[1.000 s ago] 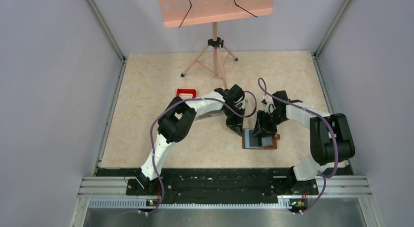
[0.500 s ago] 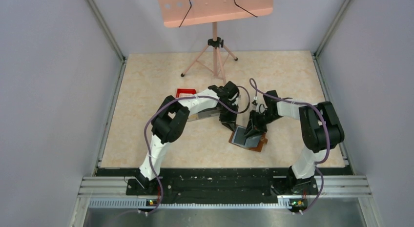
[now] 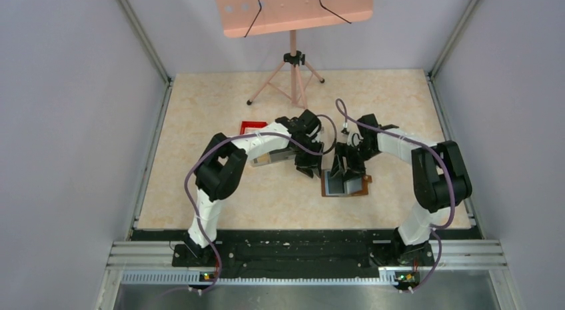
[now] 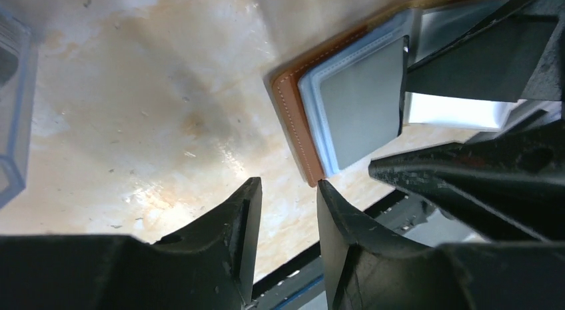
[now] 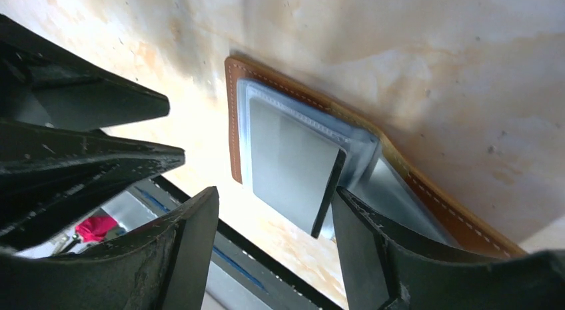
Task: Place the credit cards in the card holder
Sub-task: Insert the credit card into the card holder, then turn over the card slot in the card holder.
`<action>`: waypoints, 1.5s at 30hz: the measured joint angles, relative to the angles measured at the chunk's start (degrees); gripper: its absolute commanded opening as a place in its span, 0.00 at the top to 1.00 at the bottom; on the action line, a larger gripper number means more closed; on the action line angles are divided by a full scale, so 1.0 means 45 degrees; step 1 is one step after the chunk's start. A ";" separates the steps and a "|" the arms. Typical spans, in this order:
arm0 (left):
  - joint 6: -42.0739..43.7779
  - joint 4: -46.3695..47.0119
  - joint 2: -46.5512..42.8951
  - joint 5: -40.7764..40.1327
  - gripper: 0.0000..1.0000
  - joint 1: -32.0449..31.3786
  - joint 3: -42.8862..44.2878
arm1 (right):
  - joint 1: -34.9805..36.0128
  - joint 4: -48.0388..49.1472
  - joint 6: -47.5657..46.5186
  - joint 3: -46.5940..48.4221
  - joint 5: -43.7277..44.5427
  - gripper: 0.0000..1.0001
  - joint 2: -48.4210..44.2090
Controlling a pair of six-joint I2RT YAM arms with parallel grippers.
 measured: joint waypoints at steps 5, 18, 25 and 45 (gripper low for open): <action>-0.0665 0.1321 -0.0398 0.1224 0.58 0.0432 -0.0937 | 0.0000 -0.0476 -0.0180 0.0000 0.0423 0.49 -0.0437; -0.2025 0.3283 -0.0350 0.2710 0.60 0.0520 -0.1214 | -0.0092 -0.0607 -0.0180 -0.0175 0.1209 0.92 -0.0874; -0.1953 0.3050 0.0427 0.2526 0.62 0.0121 -0.0826 | -0.0277 -0.0267 -0.0126 -0.0826 0.1248 1.00 -0.0631; -0.1088 0.1375 0.1020 0.1428 0.61 -0.0427 0.0636 | -0.0335 0.0345 0.0063 -0.1190 0.0821 1.00 -0.0228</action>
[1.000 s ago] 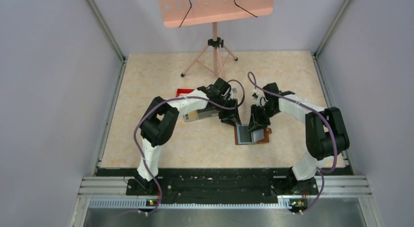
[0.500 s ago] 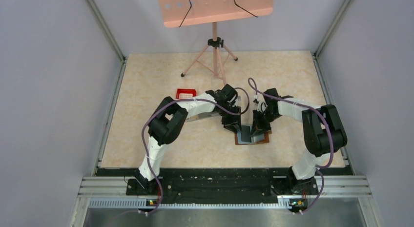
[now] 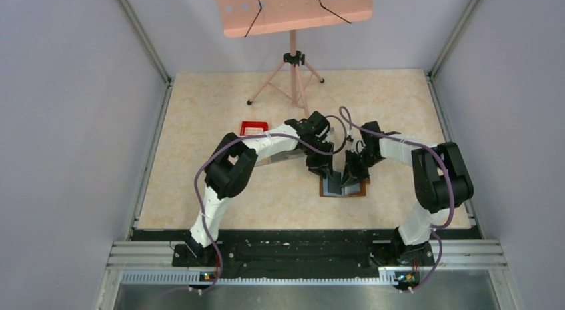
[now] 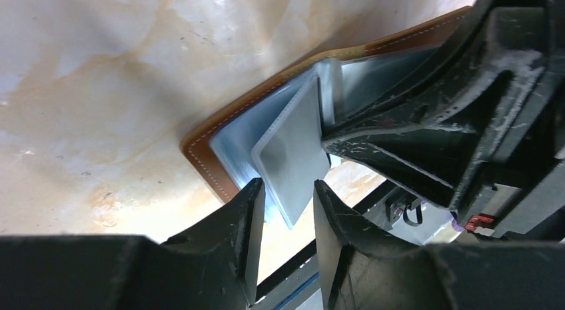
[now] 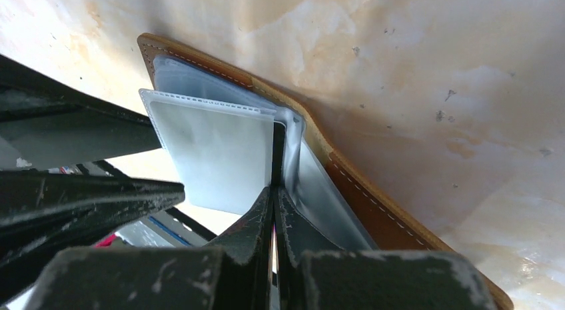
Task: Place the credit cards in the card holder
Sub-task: Turn over the card slot in the card holder.
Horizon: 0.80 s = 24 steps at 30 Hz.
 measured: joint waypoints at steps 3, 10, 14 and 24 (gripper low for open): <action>0.0146 -0.0126 0.0000 -0.0087 0.65 -0.0136 0.0219 | -0.0019 0.0019 0.0010 0.0000 -0.0058 1.00 0.0024; 0.0243 -0.0204 0.0194 0.0039 0.66 -0.0219 0.0408 | -0.0073 0.0029 0.0019 0.0000 -0.0204 1.00 0.0097; 0.0277 -0.0209 0.0257 0.0175 0.71 -0.0219 0.0432 | -0.0087 0.0039 0.0063 0.0000 -0.0257 1.00 0.0107; 0.0607 -0.0758 0.0403 -0.0034 0.59 -0.0248 0.1156 | -0.0083 0.0189 0.0248 0.0000 -0.0398 1.00 0.0107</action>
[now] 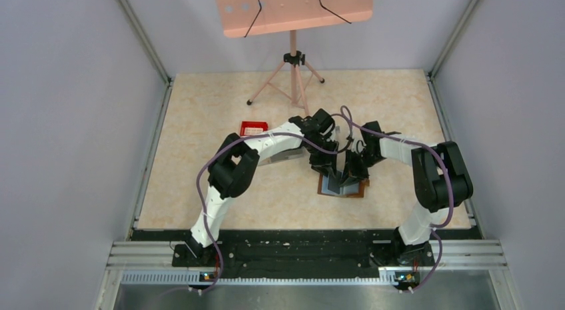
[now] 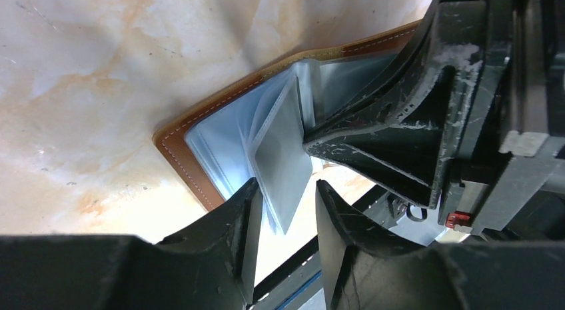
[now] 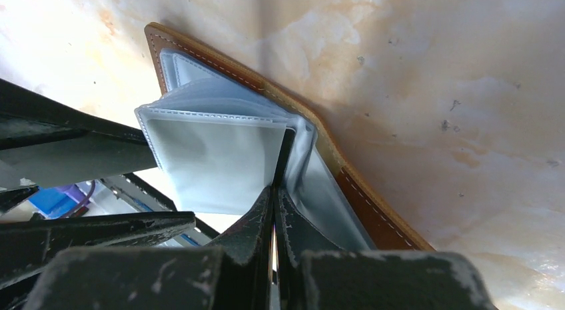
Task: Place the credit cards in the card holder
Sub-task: Turn over the card slot in the card holder.
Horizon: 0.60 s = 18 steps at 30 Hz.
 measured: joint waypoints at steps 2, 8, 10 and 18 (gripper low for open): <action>0.0160 -0.0257 0.0000 -0.0155 0.59 -0.0024 0.0204 | 0.0000 0.0034 0.0000 0.0000 -0.0019 1.00 0.0000; 0.0646 -0.1195 0.0087 -0.0665 0.65 -0.0087 0.0991 | 0.0000 0.0180 0.0005 0.0000 -0.0107 1.00 0.0034; 0.0777 -0.1321 0.0141 -0.0709 0.66 -0.0112 0.1137 | 0.0000 0.0194 0.0010 0.0000 -0.0155 1.00 0.0053; 0.0811 -0.1180 0.0442 0.0126 0.84 -0.0126 0.1161 | 0.0000 0.0223 0.0102 0.0000 -0.0311 1.00 0.0058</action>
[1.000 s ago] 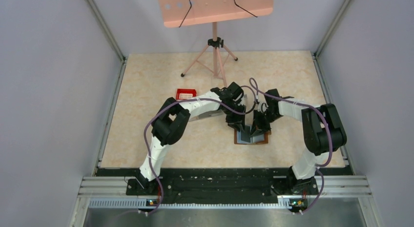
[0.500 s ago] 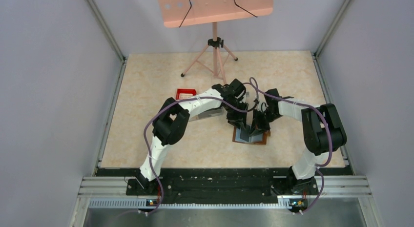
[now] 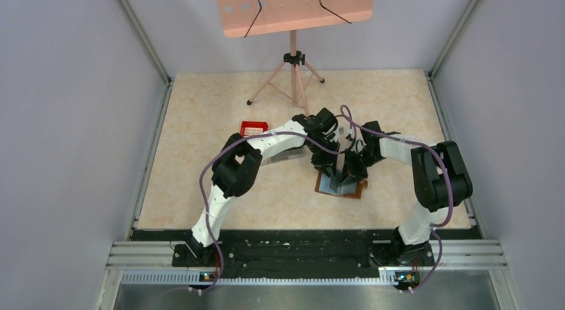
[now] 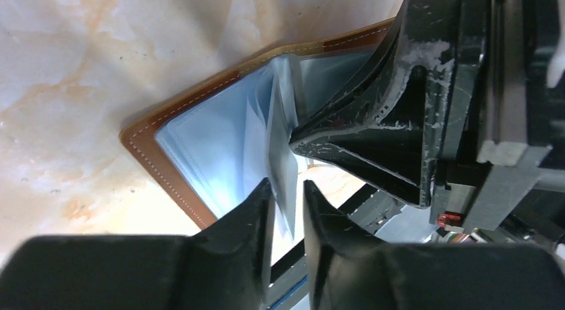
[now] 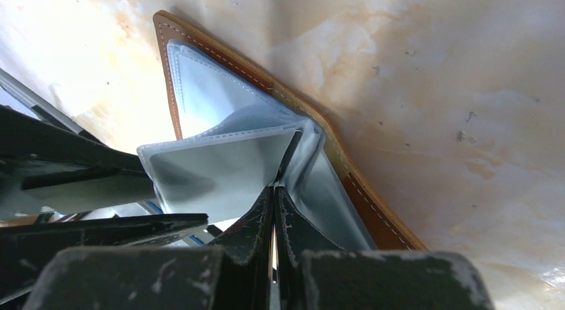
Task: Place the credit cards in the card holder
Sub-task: Turn over the card slot in the card holder.
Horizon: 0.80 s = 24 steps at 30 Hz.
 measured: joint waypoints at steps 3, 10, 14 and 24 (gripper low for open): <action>-0.0092 0.0039 0.0117 0.0189 1.00 -0.0005 0.0000 | 0.0000 0.0058 0.0034 0.0000 -0.0165 1.00 0.0000; -0.0029 -0.0355 0.0126 -0.0223 1.00 0.0087 0.0000 | -0.0097 0.0053 0.0146 0.0287 -0.0316 1.00 -0.0335; -0.0019 -0.0967 0.0010 -0.0617 0.82 0.0228 -0.0005 | -0.0228 0.0146 0.0243 0.0748 -0.0364 1.00 -0.1054; -0.0466 -0.0976 -0.0209 0.0403 0.59 0.0457 0.0073 | -0.1219 0.0534 0.0573 0.1122 -0.0515 1.00 -0.1681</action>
